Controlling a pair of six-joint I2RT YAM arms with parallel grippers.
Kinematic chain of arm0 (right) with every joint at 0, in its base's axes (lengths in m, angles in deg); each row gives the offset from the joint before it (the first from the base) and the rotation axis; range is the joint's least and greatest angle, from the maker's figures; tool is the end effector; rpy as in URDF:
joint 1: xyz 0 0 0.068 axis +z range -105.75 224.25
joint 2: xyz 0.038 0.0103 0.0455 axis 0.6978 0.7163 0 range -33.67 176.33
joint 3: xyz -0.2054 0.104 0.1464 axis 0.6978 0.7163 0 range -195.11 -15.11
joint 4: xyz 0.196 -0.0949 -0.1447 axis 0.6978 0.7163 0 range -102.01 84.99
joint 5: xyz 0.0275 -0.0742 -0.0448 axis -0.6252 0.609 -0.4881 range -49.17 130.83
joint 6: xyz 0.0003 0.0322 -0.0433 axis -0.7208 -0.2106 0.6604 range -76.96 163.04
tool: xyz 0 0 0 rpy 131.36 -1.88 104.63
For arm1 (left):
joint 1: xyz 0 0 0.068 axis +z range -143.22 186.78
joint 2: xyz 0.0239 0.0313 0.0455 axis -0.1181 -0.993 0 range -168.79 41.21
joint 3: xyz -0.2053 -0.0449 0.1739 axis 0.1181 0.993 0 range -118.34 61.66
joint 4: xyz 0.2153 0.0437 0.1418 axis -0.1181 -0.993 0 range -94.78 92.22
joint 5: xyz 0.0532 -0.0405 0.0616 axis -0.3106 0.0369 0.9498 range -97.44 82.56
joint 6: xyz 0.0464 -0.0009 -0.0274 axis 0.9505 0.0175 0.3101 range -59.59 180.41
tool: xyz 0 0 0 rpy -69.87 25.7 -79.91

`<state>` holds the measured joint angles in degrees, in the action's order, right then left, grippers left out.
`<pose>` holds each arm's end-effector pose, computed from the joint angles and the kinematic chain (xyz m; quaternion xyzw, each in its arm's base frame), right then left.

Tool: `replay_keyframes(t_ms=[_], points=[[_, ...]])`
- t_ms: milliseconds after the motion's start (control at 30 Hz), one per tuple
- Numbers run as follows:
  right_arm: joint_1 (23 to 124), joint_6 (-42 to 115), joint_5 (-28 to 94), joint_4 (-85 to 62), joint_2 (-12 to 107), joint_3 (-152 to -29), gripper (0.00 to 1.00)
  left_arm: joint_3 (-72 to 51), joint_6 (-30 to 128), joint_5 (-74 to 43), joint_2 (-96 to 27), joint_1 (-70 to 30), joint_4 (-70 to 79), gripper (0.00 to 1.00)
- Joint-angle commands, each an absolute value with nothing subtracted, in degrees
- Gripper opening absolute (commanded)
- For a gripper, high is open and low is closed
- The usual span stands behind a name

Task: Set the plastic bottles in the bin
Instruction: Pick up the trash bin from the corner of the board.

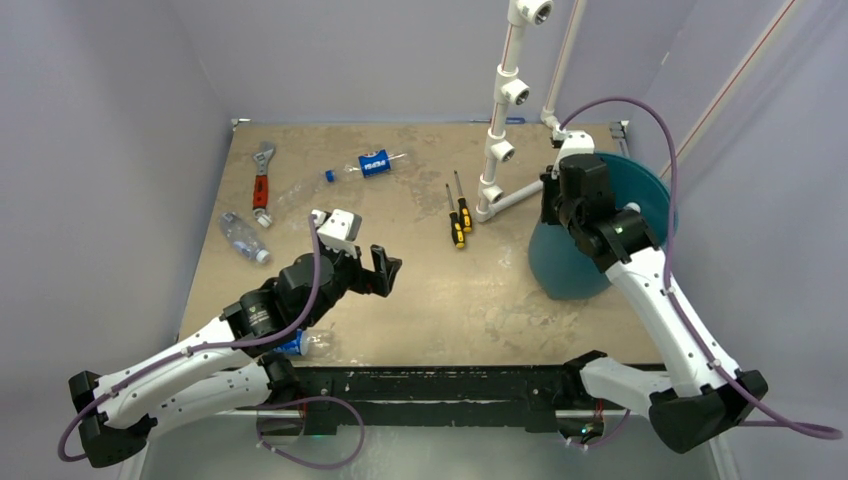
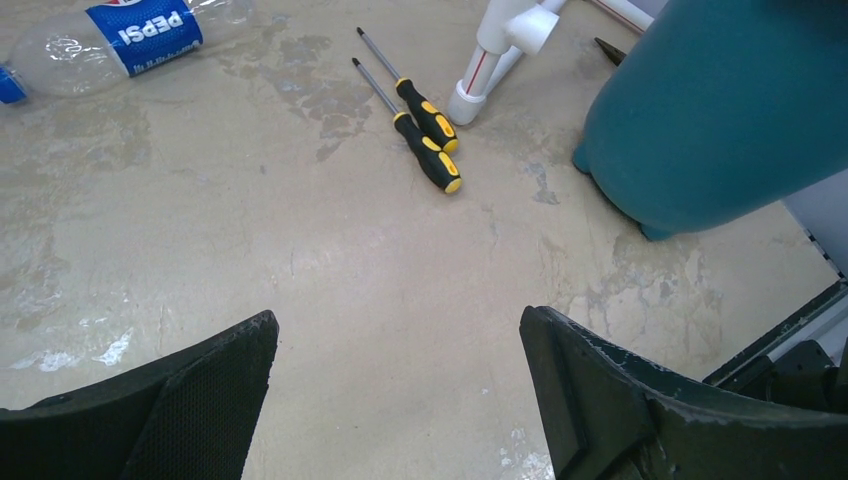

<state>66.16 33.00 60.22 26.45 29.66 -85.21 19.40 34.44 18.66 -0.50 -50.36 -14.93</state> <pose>0.2172 0.0745 0.3814 -0.0073 0.8647 -0.0092 0.5022 0.1048 -0.1335 0.3212 0.0798 0.7886 -0.2507 0.5558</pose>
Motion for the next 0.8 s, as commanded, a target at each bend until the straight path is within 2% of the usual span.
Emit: replay_keyframes(t_ms=[0, 367, 767], points=[[67.1, 30.21, 54.84, 30.5, 26.04, -90.95, 0.0, 18.26, 34.66, 20.66, -0.44, -50.44, -14.57, 0.91], [68.0, 30.11, 45.13, 37.39, 23.07, -98.85, 0.0, 15.03, 35.43, 24.76, -1.11, -50.44, -17.49, 0.91], [69.63, 28.97, 32.96, 34.99, 20.78, -100.75, 0.0, 12.42, 35.73, 28.35, -1.3, -50.45, -20.33, 0.91]])
